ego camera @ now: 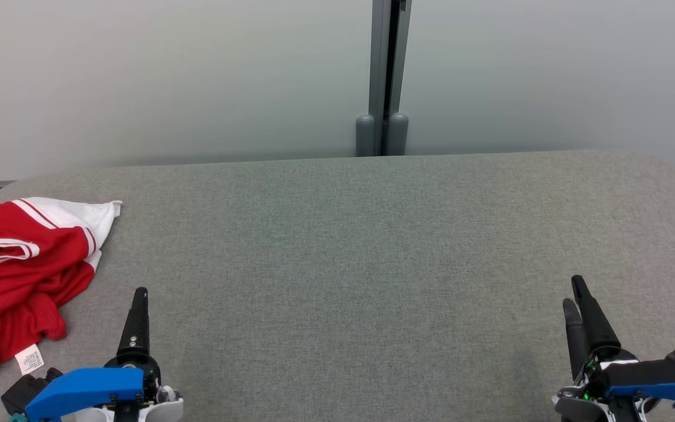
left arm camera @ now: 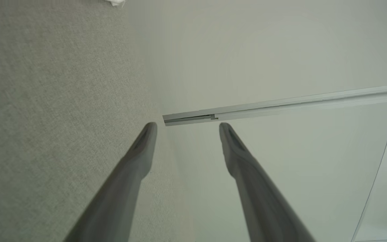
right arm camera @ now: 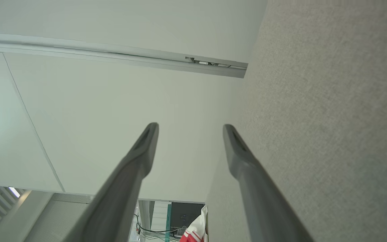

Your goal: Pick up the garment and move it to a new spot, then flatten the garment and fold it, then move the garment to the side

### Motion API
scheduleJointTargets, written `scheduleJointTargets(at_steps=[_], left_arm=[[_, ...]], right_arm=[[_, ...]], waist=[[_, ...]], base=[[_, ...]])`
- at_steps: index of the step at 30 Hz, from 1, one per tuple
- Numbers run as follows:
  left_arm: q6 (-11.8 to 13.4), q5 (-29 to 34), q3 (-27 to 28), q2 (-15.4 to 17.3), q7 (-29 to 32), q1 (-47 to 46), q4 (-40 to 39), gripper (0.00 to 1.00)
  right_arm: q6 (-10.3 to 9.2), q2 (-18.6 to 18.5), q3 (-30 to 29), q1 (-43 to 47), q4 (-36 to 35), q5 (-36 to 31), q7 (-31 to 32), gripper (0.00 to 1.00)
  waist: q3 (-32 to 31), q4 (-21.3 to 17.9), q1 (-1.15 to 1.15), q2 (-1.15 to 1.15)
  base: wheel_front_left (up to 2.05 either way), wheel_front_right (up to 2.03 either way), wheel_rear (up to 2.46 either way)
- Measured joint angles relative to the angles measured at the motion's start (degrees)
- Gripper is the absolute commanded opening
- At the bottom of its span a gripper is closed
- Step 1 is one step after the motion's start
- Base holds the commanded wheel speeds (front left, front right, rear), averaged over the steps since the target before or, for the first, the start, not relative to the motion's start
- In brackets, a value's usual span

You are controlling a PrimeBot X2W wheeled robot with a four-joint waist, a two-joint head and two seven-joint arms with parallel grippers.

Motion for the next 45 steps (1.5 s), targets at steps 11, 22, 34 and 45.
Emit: scheduleJointTargets(at_steps=[11,22,34,45], left_arm=[[2.5,11.9,-4.0,1.8,-2.5,0.9,-1.1,1.00],[5.4,24.1,-8.4,4.8,-4.8,1.3,-1.6,1.00],[8.0,33.9,-12.6,7.1,-6.4,1.3,-1.7,1.00],[10.1,40.4,-14.7,8.0,-8.4,1.8,-2.3,1.00]], right_arm=[[0.00,0.0,1.0,0.6,-2.1,-16.8,-2.5,1.00],[0.00,-0.1,0.6,1.4,-1.9,-31.1,-4.8,1.00],[0.01,-0.1,0.1,1.7,-1.3,-42.3,-4.8,1.00],[0.01,-0.2,0.1,2.0,-1.6,-50.4,-5.2,1.00]], waist=[[-0.3,0.1,0.00,0.00],[-0.8,0.0,0.00,0.00],[-1.1,-0.1,0.00,0.00],[-1.3,0.3,0.00,0.00]], base=[[0.00,0.00,0.00],[0.00,0.00,0.00],[0.00,0.00,0.00],[0.00,0.00,0.00]])
